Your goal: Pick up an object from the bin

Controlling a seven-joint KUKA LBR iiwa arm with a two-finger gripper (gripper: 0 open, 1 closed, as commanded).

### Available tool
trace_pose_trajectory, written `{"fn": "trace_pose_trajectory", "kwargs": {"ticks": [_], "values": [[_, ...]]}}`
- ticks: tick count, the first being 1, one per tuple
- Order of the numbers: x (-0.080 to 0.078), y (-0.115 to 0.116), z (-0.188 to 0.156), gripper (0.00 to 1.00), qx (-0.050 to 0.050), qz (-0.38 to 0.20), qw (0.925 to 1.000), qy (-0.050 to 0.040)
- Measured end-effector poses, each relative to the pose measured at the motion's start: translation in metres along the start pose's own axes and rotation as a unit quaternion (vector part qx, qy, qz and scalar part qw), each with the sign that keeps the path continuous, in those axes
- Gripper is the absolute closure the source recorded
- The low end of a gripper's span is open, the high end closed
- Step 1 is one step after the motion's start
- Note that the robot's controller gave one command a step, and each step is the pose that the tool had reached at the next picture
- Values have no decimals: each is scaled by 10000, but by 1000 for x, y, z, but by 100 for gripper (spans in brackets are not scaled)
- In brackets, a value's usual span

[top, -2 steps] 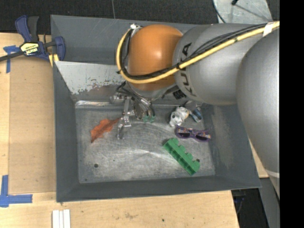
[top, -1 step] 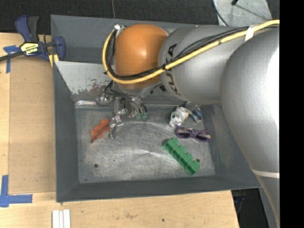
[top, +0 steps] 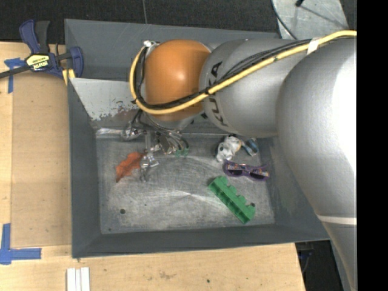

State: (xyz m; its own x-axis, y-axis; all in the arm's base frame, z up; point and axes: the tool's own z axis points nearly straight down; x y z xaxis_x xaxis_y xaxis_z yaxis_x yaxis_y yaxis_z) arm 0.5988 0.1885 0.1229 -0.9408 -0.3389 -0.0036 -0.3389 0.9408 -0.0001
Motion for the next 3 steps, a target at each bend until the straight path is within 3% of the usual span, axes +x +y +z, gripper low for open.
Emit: {"fn": "trace_pose_trajectory", "kwargs": {"ticks": [1, 2, 3], "values": [[-11, -13, 47, 0, 1, -633, 9980, 6], [-7, -3, 48, 100, 4, -843, 9964, -45], [-7, -3, 48, 100, 1, -836, 9965, -44]]}}
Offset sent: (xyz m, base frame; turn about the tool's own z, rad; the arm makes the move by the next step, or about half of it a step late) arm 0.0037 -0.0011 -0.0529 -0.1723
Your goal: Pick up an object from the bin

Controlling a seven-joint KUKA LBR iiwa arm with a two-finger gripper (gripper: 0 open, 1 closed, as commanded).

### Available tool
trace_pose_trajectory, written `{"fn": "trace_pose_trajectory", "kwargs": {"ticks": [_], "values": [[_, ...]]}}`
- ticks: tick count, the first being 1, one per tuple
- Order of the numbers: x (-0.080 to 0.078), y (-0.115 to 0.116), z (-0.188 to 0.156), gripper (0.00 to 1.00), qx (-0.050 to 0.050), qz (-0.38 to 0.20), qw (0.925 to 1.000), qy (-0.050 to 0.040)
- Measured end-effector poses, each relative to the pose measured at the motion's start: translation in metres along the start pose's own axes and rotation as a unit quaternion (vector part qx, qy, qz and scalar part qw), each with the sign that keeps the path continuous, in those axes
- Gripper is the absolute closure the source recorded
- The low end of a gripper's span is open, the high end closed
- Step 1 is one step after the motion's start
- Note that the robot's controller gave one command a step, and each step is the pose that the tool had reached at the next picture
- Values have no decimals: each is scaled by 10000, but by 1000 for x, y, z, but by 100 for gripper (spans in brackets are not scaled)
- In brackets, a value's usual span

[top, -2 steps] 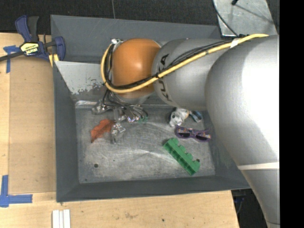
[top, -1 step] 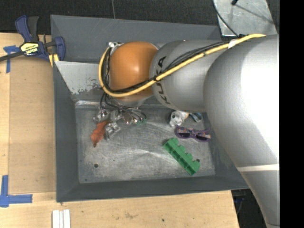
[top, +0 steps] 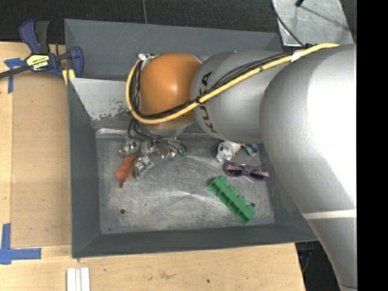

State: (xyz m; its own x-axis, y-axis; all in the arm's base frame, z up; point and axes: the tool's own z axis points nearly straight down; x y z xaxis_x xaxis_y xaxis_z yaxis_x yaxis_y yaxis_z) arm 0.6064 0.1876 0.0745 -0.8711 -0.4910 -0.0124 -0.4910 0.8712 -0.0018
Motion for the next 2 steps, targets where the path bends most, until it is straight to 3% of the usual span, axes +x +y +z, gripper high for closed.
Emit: {"fn": "trace_pose_trajectory", "kwargs": {"ticks": [2], "values": [[2, 1, -9, 100, -13, 5, 10000, 62]]}}
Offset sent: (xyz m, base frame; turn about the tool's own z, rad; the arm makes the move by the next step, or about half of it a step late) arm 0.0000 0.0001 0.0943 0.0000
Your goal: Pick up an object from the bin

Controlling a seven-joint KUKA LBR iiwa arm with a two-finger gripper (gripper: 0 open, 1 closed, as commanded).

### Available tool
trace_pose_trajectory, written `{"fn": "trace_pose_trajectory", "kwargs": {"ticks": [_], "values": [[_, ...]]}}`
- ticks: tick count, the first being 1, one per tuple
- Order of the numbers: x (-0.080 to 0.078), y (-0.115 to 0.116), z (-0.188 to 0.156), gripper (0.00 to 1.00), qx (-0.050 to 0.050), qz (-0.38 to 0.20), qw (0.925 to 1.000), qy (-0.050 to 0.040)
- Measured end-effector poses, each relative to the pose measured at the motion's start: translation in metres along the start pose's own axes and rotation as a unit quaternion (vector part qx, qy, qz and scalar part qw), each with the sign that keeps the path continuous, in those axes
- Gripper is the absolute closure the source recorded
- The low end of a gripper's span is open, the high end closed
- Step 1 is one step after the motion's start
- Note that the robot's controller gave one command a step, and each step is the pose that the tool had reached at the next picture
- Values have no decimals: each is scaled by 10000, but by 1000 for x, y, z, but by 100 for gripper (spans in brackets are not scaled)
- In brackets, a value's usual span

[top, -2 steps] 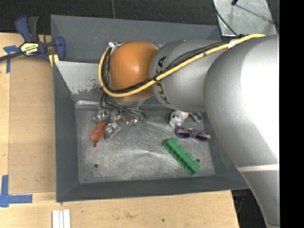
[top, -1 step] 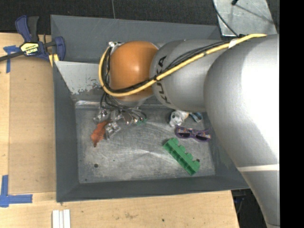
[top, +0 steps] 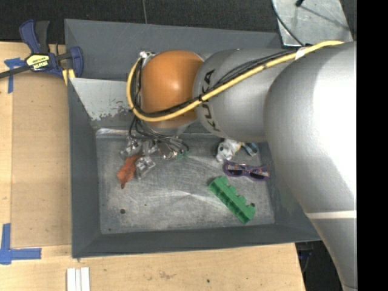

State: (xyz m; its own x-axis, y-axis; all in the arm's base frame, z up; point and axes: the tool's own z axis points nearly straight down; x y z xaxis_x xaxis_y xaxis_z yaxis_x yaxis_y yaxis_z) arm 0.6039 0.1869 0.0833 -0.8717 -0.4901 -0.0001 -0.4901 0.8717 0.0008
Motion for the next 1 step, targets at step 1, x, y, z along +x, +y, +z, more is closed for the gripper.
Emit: {"fn": "trace_pose_trajectory", "kwargs": {"ticks": [1], "values": [[2, 1, -22, 100, -6, -3, 10000, 32]]}}
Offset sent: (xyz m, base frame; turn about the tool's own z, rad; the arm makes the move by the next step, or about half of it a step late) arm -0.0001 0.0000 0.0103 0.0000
